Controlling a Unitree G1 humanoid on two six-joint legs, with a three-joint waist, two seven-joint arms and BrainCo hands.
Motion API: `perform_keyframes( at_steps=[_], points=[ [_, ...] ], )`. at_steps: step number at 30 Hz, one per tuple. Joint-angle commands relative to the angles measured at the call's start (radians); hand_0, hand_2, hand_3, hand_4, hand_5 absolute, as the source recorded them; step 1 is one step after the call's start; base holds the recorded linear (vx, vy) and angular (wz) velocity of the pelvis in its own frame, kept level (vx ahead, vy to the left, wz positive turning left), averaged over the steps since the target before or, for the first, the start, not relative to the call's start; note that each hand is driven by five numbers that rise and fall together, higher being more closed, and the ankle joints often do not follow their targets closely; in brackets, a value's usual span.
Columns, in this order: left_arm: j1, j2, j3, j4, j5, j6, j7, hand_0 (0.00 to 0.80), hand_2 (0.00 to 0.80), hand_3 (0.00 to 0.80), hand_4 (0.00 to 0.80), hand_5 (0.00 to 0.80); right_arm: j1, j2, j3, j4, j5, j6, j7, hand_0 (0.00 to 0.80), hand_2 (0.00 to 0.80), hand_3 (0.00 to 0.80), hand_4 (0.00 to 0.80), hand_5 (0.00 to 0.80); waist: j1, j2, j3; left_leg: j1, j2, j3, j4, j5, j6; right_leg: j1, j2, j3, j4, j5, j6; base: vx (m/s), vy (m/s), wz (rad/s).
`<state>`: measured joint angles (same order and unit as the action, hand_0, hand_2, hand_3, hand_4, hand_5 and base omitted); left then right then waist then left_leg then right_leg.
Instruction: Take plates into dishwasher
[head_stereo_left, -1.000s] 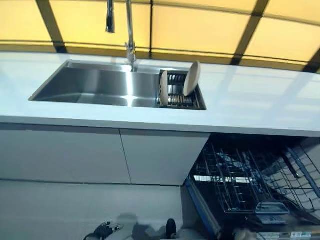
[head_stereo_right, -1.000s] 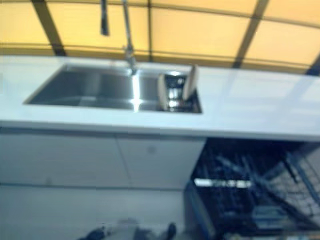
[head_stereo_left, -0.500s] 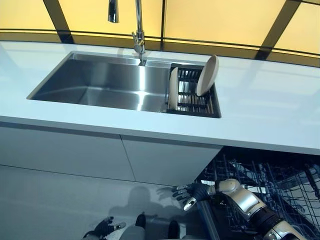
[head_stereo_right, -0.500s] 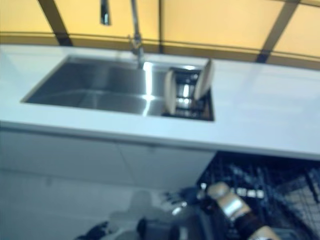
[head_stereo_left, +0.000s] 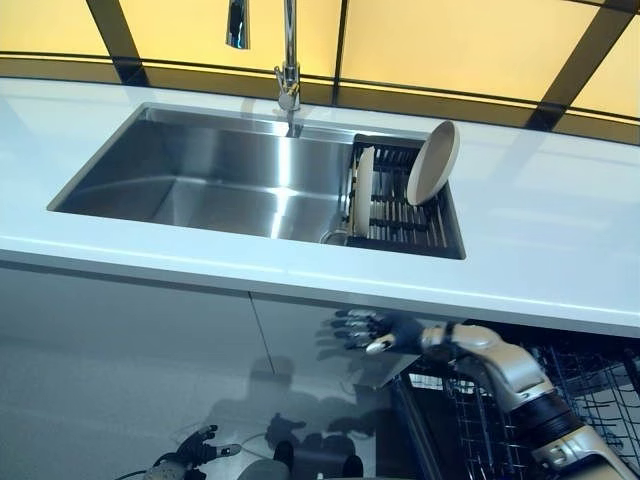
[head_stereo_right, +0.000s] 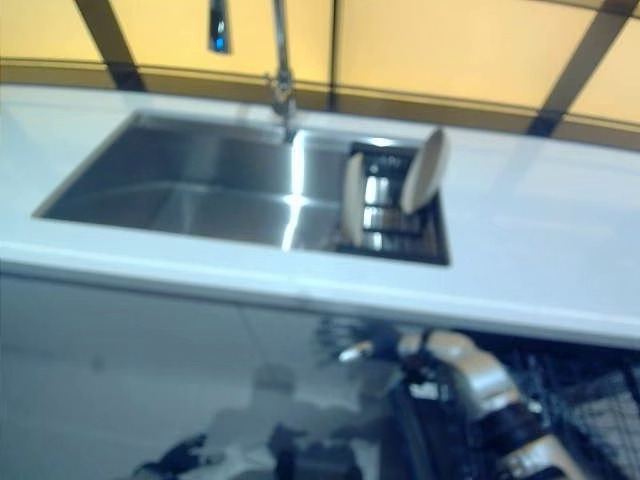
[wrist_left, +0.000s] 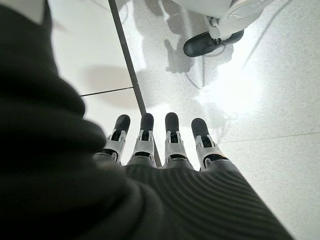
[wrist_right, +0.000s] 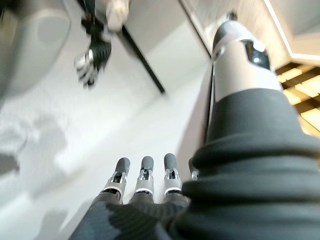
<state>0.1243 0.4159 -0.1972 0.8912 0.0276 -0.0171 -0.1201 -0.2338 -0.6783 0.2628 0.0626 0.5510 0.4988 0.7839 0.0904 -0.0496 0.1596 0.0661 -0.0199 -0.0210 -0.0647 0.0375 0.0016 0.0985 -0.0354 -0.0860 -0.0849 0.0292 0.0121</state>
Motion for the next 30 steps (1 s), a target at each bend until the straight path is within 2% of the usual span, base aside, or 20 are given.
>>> perform_keyframes(
  at_steps=[1,3,4,6,8,11,12,13,15,16,17,19,21,22,24,25,28,30],
  points=[
    [-0.012,0.068,0.024,0.051,0.012,-0.027,-0.031,0.000,0.000,0.000,0.000,0.000,-0.045,-0.097,-0.117,-0.062,0.092,-0.034,0.033,0.000,0.000,0.000,0.000,0.000,-0.021,-0.014,-0.062,-0.053,0.046,0.005,0.131,-0.068,-0.026,0.011,-0.080,0.003,0.127,-0.065,0.087,0.028,0.021,-0.09],
    [-0.017,0.089,0.037,0.049,0.007,-0.028,-0.050,0.000,0.000,0.000,0.000,0.000,-0.047,-0.140,-0.155,-0.075,0.150,-0.065,0.039,0.000,0.000,0.000,0.000,0.000,-0.029,-0.013,-0.061,-0.050,0.048,0.011,0.133,-0.073,-0.027,0.010,-0.083,0.004,0.126,-0.062,0.089,0.021,0.016,-0.09],
    [-0.017,0.095,0.041,0.047,0.006,-0.027,-0.057,0.000,0.000,0.000,0.000,0.000,-0.053,-0.155,-0.171,-0.079,0.172,-0.055,0.046,0.000,0.000,0.000,0.000,0.000,-0.032,-0.013,-0.061,-0.048,0.048,0.013,0.133,-0.075,-0.027,0.010,-0.083,0.004,0.126,-0.062,0.089,0.027,0.020,-0.11],
    [-0.016,0.122,0.060,0.044,0.011,-0.031,-0.089,0.000,0.000,0.000,0.000,0.000,-0.076,-0.201,-0.245,-0.067,0.309,-0.107,0.058,0.000,0.000,0.000,0.000,0.000,-0.039,-0.012,-0.063,-0.042,0.049,0.018,0.140,-0.088,-0.027,0.009,-0.088,0.003,0.126,-0.063,0.090,0.058,0.037,-0.10],
    [-0.011,0.138,0.068,0.043,0.019,-0.038,-0.109,0.000,0.000,0.000,0.000,0.000,-0.125,-0.216,-0.325,-0.025,0.458,-0.144,0.012,0.000,0.000,0.000,0.000,0.000,-0.042,-0.009,-0.066,-0.040,0.046,0.019,0.158,-0.107,-0.025,0.012,-0.094,0.002,0.128,-0.067,0.091,0.088,0.057,-0.05],
    [-0.010,0.154,0.071,0.046,0.025,-0.052,-0.134,0.000,0.000,0.000,0.000,0.000,-0.229,-0.226,-0.402,0.023,0.674,-0.205,-0.149,0.000,0.000,0.000,0.000,0.000,-0.037,-0.006,-0.073,-0.049,0.034,0.020,0.188,-0.123,-0.019,0.011,-0.107,-0.002,0.130,-0.060,0.095,0.074,0.076,-0.06],
    [-0.014,0.161,0.074,0.054,0.027,-0.061,-0.150,0.000,0.000,0.000,0.000,0.000,-0.290,-0.232,-0.428,0.054,0.714,-0.246,-0.238,0.000,0.000,0.000,0.000,0.000,-0.032,-0.003,-0.081,-0.045,0.029,0.025,0.194,-0.134,-0.015,0.017,-0.115,-0.008,0.129,-0.061,0.100,0.047,0.075,-0.05],
    [-0.015,0.160,0.074,0.055,0.027,-0.062,-0.151,0.000,0.000,0.000,0.000,0.000,-0.296,-0.233,-0.427,0.056,0.716,-0.249,-0.243,0.000,0.000,0.000,0.000,0.000,-0.032,-0.002,-0.080,-0.045,0.029,0.025,0.195,-0.134,-0.015,0.018,-0.115,-0.008,0.129,-0.061,0.100,0.089,0.105,-0.05],
    [-0.024,0.173,0.061,0.061,0.018,-0.078,-0.173,0.000,0.000,0.000,0.000,0.000,-0.364,-0.263,-0.457,0.079,0.759,-0.318,-0.412,0.000,0.000,0.000,0.000,0.000,-0.033,0.010,-0.090,-0.039,0.018,0.025,0.192,-0.141,0.000,0.017,-0.121,-0.006,0.153,-0.070,0.106,0.093,0.132,-0.05],
    [-0.025,0.176,0.060,0.061,0.017,-0.080,-0.177,0.000,0.000,0.000,0.000,0.000,-0.373,-0.269,-0.459,0.086,0.765,-0.318,-0.422,0.000,0.000,0.000,0.000,0.000,-0.033,0.011,-0.090,-0.037,0.016,0.024,0.191,-0.140,0.003,0.016,-0.121,-0.004,0.157,-0.071,0.107,0.108,0.166,0.00],
    [-0.031,0.195,0.049,0.061,0.016,-0.096,-0.196,0.000,0.000,0.000,0.000,0.000,-0.416,-0.295,-0.472,0.116,0.808,-0.338,-0.509,0.000,0.000,0.000,0.000,0.000,-0.038,0.019,-0.096,-0.029,0.003,0.017,0.173,-0.132,0.018,0.004,-0.122,0.005,0.193,-0.063,0.113,0.083,0.144,0.04],
    [-0.042,0.216,0.029,0.050,0.012,-0.100,-0.206,0.000,0.000,0.000,0.000,0.000,-0.469,-0.319,-0.465,0.148,0.785,-0.355,-0.627,0.000,0.000,0.000,0.000,0.000,-0.044,0.029,-0.089,-0.009,-0.012,0.010,0.137,-0.113,0.030,-0.064,-0.143,0.005,0.324,0.031,0.136,0.068,0.144,0.02],
    [-0.041,0.222,0.023,0.035,0.012,-0.091,-0.200,0.000,0.000,0.000,0.000,0.000,-0.502,-0.333,-0.441,0.168,0.748,-0.358,-0.660,0.000,0.000,0.000,0.000,0.000,-0.049,0.039,-0.081,0.009,-0.011,0.013,0.112,-0.100,0.029,-0.113,-0.129,0.007,0.384,0.052,0.136,0.069,0.083,0.00],
    [-0.041,0.226,0.012,0.030,0.001,-0.080,-0.188,0.000,0.000,0.000,0.000,0.000,-0.535,-0.346,-0.414,0.190,0.734,-0.355,-0.692,0.000,0.000,0.000,0.000,0.000,-0.052,0.041,-0.079,0.030,-0.011,0.014,0.089,-0.096,0.026,-0.122,-0.110,0.003,0.374,0.033,0.136,0.141,0.053,-0.07],
    [-0.048,0.219,-0.009,0.033,-0.030,-0.057,-0.161,0.000,0.000,0.000,0.000,0.000,-0.618,-0.369,-0.341,0.238,0.698,-0.353,-0.738,0.000,0.000,0.000,0.000,0.000,-0.059,0.037,-0.074,0.053,-0.013,0.012,0.056,-0.073,0.014,-0.135,-0.083,-0.015,0.278,0.048,0.131,0.133,-0.011,-0.19],
    [-0.052,0.213,-0.014,0.042,-0.042,-0.054,-0.150,0.000,0.000,0.000,0.000,0.000,-0.668,-0.381,-0.300,0.266,0.697,-0.326,-0.766,0.000,0.000,0.000,0.000,0.000,-0.059,0.033,-0.075,0.073,-0.012,0.015,0.038,-0.082,0.006,-0.139,-0.074,-0.031,0.211,0.042,0.128,0.111,-0.049,-0.28],
    [-0.085,0.164,-0.026,0.087,-0.057,-0.056,-0.111,0.000,0.000,0.000,0.000,0.000,-0.769,-0.402,-0.203,0.327,0.659,-0.252,-0.836,0.000,0.000,0.000,0.000,0.000,-0.060,0.016,-0.075,0.046,-0.019,0.013,0.029,-0.065,0.007,-0.112,-0.052,0.001,0.124,0.050,0.104,0.066,-0.073,-0.25],
    [-0.096,0.152,-0.035,0.091,-0.038,-0.057,-0.117,0.000,0.000,0.000,0.000,0.000,-0.808,-0.420,-0.169,0.383,0.620,-0.223,-0.842,0.000,0.000,0.000,0.000,0.000,-0.053,0.010,-0.088,0.050,-0.021,0.014,0.005,-0.064,0.004,-0.091,-0.046,-0.012,0.080,0.053,0.101,0.051,-0.033,0.05]
  ],
)
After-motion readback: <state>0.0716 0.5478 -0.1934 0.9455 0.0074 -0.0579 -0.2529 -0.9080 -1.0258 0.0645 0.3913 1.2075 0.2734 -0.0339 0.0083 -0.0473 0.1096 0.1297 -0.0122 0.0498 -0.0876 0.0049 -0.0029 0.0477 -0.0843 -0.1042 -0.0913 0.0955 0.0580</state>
